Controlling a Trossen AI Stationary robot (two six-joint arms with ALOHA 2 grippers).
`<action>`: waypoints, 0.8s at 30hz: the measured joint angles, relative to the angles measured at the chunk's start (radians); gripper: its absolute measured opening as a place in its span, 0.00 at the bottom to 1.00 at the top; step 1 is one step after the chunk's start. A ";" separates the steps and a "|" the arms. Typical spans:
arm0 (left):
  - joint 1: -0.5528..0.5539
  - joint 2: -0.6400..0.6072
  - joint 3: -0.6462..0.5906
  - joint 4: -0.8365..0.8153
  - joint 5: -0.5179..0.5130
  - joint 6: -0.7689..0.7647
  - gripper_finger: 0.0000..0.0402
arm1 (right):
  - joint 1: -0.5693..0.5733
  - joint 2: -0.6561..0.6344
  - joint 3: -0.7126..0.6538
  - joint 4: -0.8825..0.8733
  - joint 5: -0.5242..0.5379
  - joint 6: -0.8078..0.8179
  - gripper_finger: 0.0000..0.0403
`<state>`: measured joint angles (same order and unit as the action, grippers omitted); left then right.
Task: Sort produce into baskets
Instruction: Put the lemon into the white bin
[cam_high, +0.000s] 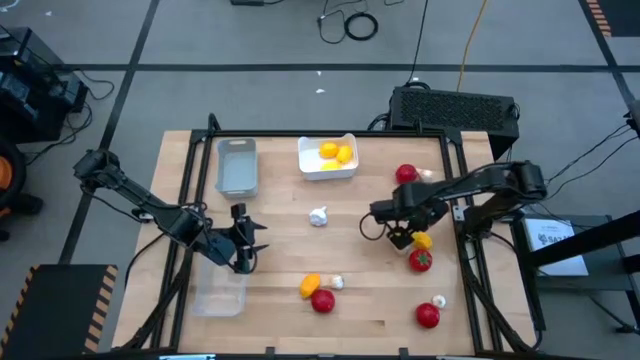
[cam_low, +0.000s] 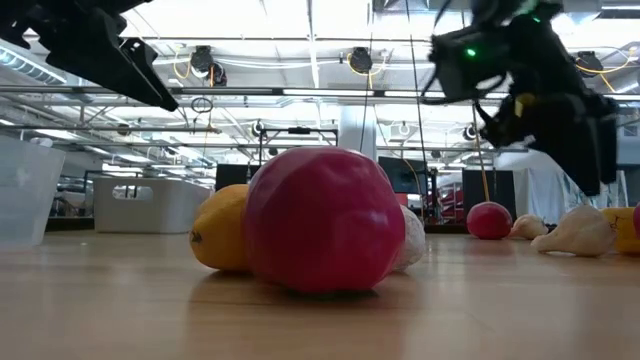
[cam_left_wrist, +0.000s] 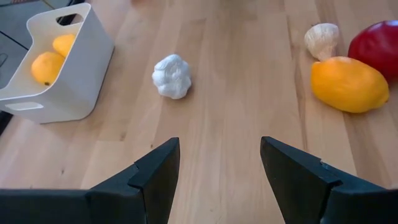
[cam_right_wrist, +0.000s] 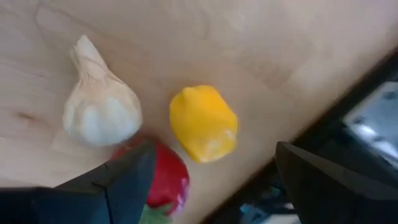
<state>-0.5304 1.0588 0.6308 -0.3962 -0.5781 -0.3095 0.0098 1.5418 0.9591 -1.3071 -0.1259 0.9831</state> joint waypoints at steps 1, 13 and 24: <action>0.000 0.000 0.000 0.000 0.000 0.000 0.58 | -0.001 -0.014 -0.031 0.036 -0.015 0.003 0.79; 0.000 0.000 0.000 0.024 -0.015 0.027 0.58 | 0.000 -0.035 -0.210 0.200 -0.034 0.008 0.79; 0.001 0.000 0.000 0.023 -0.021 0.028 0.58 | -0.001 -0.035 -0.233 0.281 -0.068 0.019 0.53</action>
<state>-0.5297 1.0584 0.6308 -0.3737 -0.5995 -0.2817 0.0086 1.5070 0.7258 -1.0258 -0.1936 1.0018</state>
